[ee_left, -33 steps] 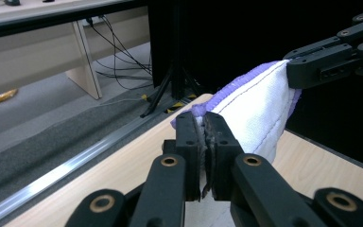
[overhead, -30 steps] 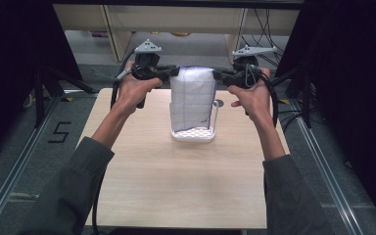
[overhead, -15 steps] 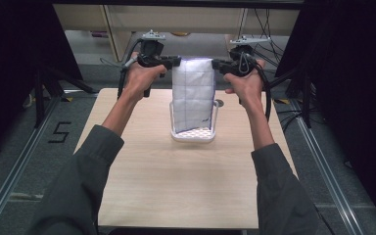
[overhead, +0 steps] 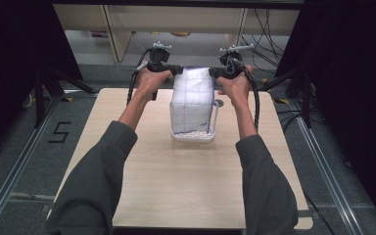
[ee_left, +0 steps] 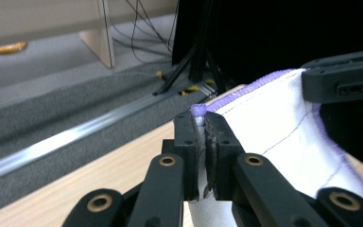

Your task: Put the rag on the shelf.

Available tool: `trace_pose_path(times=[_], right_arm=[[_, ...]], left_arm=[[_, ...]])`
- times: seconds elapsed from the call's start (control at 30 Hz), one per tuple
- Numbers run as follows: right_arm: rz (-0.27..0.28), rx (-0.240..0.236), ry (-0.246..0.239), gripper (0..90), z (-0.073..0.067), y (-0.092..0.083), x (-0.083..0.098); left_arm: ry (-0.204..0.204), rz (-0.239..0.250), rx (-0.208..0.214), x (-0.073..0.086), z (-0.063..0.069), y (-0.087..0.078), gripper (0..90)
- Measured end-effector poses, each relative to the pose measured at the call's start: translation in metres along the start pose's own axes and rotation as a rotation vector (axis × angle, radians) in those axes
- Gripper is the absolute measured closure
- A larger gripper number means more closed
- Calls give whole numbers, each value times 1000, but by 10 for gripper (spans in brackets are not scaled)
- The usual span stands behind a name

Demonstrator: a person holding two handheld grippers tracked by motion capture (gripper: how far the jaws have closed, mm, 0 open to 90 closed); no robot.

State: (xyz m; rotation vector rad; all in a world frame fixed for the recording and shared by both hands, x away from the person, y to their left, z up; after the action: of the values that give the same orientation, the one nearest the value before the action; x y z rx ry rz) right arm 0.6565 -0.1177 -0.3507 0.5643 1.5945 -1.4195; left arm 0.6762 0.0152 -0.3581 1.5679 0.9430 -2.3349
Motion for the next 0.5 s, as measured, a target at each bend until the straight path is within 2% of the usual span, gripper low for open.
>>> trace_pose_path(times=[0.03, 0.07, 0.13, 0.17, 0.2, 0.23, 0.27, 0.3, 0.33, 0.5], right_arm=[[-1, 0, -23, 846, 1, 3, 1], [-16, 6, -6, 846, 0, 5, 4], [-27, 19, -19, 845, 1, 10, 8], [-48, 20, -10, 845, 0, 12, 11], [-42, 24, -23, 844, 1, 15, 12], [-68, 21, -3, 844, -1, 15, 15], [-66, 27, -27, 844, 0, 19, 17], [-88, 27, -21, 843, -1, 20, 21], [-88, 23, -33, 842, 0, 22, 23], [-137, 27, -32, 834, 1, 31, 37]], left_arm=[[-7, -7, 3, 2, -1, 2, 840], [-10, -9, -1, 5, -2, 5, 840], [-5, -34, -5, 11, -3, 9, 840], [-7, -43, -3, 15, -3, 11, 840], [-12, -51, -1, 18, -4, 13, 840], [-24, -48, -3, 21, -5, 15, 839], [-26, -70, 3, 25, -6, 16, 839], [-28, -85, -7, 29, -8, 16, 839], [-32, -93, -14, 32, -9, 17, 839], [-49, -104, -16, 41, -13, 14, 841]])
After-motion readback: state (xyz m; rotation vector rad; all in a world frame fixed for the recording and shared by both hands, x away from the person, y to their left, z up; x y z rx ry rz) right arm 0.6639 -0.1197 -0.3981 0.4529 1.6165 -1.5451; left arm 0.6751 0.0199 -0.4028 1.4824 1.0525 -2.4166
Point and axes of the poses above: each handheld gripper's, and its own axes: y roughly forward along the jaws, x roughly out of its underside, z roughly to its right, the point moved 10 cm from there along y, roughly forward along the jaws, and after that the axes turned 14 degrees about x, right-handed, at the moved point
